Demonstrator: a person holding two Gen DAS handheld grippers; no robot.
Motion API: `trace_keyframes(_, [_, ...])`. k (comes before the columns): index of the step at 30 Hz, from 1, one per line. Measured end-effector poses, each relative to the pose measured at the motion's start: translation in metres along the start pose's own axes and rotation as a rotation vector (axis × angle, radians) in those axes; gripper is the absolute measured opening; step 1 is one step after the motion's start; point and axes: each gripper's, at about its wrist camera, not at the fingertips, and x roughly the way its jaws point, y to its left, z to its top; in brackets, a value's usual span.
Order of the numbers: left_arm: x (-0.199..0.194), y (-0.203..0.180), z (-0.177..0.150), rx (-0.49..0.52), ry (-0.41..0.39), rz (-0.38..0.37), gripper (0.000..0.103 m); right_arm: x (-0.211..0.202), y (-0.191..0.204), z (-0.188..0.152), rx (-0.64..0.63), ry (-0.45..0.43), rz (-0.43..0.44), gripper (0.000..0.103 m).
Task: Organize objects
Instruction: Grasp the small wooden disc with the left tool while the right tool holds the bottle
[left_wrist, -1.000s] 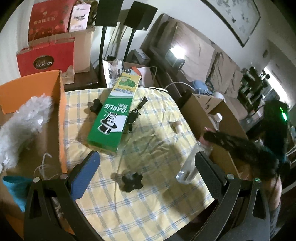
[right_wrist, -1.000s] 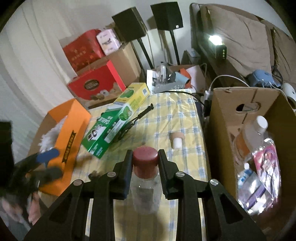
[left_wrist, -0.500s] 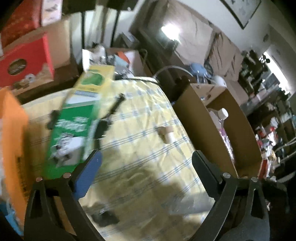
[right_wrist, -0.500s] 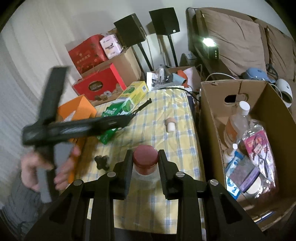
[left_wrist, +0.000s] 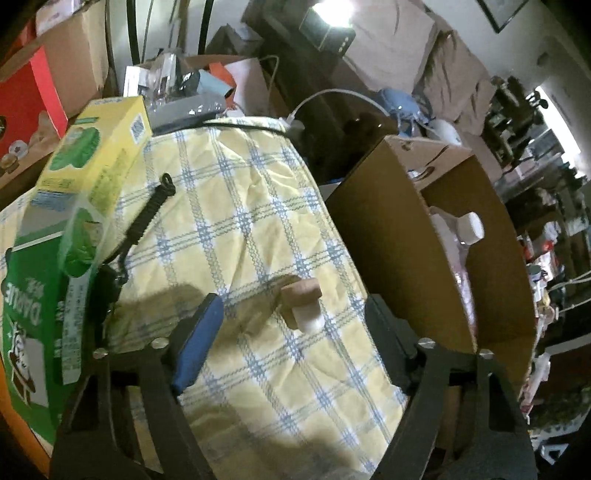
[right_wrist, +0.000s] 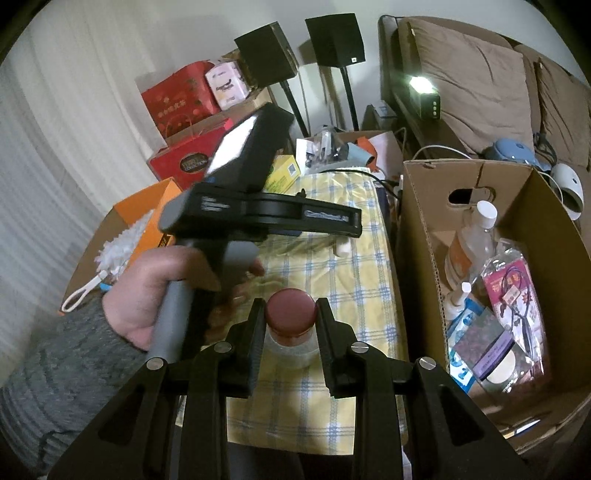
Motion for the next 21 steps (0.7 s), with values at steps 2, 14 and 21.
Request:
trace_keyframes(2, [0.005,0.0,0.0,-0.002,0.007,0.002,0.064,0.0,-0.001,0.0,0.0,0.0,0.001,0.026])
trace_keyframes(14, [0.008,-0.003,-0.004,0.018,-0.015,0.028,0.025,0.0,0.002,-0.002,-0.005,0.005,0.002,0.026])
trace_keyframes(21, [-0.016,0.011,-0.016,0.004,-0.041,0.023,0.024,-0.004,0.0,0.003,0.012,-0.011,-0.004,0.026])
